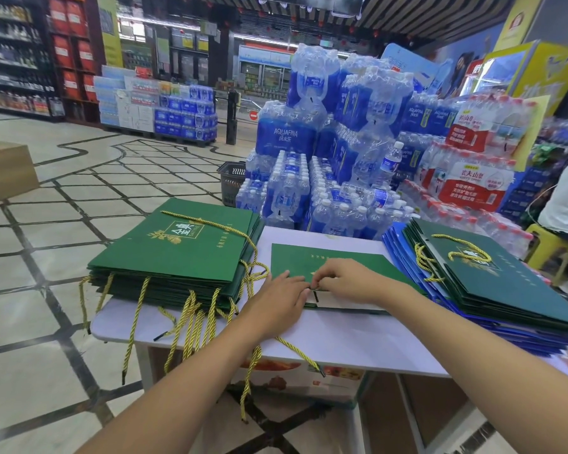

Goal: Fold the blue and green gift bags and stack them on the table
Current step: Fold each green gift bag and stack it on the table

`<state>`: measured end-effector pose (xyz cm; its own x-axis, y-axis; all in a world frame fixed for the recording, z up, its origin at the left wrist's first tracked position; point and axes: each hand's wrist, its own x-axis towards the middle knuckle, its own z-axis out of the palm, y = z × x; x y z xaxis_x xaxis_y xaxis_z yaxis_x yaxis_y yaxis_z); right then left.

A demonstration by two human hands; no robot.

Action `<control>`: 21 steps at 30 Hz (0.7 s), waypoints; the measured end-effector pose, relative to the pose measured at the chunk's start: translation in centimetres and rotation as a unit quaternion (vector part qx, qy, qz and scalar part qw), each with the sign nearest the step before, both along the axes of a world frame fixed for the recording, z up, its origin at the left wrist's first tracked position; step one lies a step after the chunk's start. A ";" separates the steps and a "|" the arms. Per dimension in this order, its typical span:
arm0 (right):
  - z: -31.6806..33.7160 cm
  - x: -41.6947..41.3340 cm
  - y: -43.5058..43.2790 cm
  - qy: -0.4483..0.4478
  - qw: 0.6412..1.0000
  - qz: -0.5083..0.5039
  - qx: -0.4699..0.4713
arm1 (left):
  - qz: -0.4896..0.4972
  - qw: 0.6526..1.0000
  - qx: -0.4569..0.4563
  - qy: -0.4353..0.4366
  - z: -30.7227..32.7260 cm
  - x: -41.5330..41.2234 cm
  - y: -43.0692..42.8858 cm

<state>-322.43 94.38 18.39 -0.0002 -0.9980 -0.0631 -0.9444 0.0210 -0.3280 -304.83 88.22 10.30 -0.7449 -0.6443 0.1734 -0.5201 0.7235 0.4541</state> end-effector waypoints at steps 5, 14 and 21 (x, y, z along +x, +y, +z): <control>-1.8 -0.1 3.0 0.023 0.953 -0.029 -0.302 | -0.006 1.000 0.003 0.017 0.3 0.1 0.2; -6.3 3.2 4.7 -0.073 0.949 -0.240 -0.190 | 0.006 1.000 0.012 0.022 -0.6 0.0 -0.6; -6.4 3.8 4.1 -0.126 0.935 -0.278 -0.179 | 0.006 1.000 0.005 0.005 0.5 0.3 0.4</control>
<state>-318.66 98.45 11.95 -0.5560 -0.8052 0.2061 -0.7113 0.3327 -0.6191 -304.50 88.62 10.78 -0.7355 -0.6545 0.1752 -0.5233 0.7130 0.4666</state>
